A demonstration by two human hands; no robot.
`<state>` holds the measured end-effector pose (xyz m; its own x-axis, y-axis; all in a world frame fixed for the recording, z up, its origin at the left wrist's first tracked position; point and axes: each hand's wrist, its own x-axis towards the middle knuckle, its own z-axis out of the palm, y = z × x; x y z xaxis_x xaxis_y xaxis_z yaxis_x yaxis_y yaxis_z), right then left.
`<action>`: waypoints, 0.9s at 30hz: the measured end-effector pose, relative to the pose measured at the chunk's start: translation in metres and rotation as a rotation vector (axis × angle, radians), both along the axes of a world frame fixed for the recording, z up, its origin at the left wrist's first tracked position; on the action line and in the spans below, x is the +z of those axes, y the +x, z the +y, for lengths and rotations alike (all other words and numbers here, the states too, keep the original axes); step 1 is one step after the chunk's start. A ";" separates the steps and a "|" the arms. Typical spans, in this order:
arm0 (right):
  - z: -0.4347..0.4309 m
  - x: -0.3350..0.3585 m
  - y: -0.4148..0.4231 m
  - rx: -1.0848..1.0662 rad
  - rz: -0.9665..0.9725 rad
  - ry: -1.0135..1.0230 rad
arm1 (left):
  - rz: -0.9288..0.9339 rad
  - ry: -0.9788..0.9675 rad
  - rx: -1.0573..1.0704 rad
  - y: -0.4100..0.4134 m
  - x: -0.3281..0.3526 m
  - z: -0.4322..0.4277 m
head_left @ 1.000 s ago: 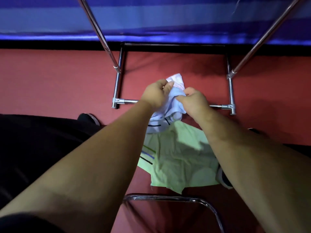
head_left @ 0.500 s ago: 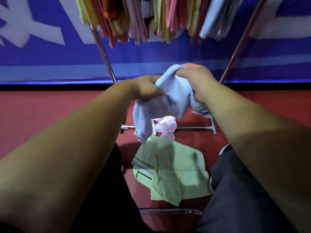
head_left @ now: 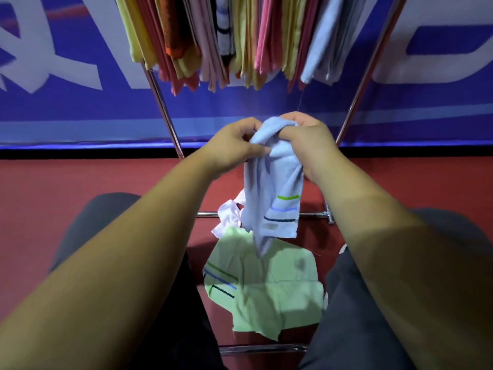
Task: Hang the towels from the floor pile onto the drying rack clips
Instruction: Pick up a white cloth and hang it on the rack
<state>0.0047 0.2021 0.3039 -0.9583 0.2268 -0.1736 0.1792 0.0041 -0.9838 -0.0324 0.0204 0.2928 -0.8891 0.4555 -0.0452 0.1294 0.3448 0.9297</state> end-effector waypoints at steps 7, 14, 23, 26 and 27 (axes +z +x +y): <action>0.004 -0.003 -0.028 0.056 0.009 0.131 | 0.223 -0.398 0.188 -0.019 -0.009 -0.008; 0.001 -0.005 -0.055 0.057 -0.035 0.265 | 0.357 -0.532 0.303 -0.031 -0.005 -0.005; 0.004 -0.012 -0.058 -0.057 0.012 0.310 | 0.335 -0.805 0.166 -0.050 -0.002 -0.009; 0.004 -0.011 -0.056 -0.093 0.033 0.274 | 0.247 -0.750 0.199 -0.048 0.005 -0.011; 0.005 -0.008 -0.056 -0.075 0.024 0.263 | 0.239 -0.694 0.227 -0.047 0.008 -0.012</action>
<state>-0.0510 0.2067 0.2955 -0.9403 0.3316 -0.0764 0.1649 0.2477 -0.9547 -0.0793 0.0085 0.3004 -0.9790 0.1979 -0.0488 0.1559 0.8813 0.4460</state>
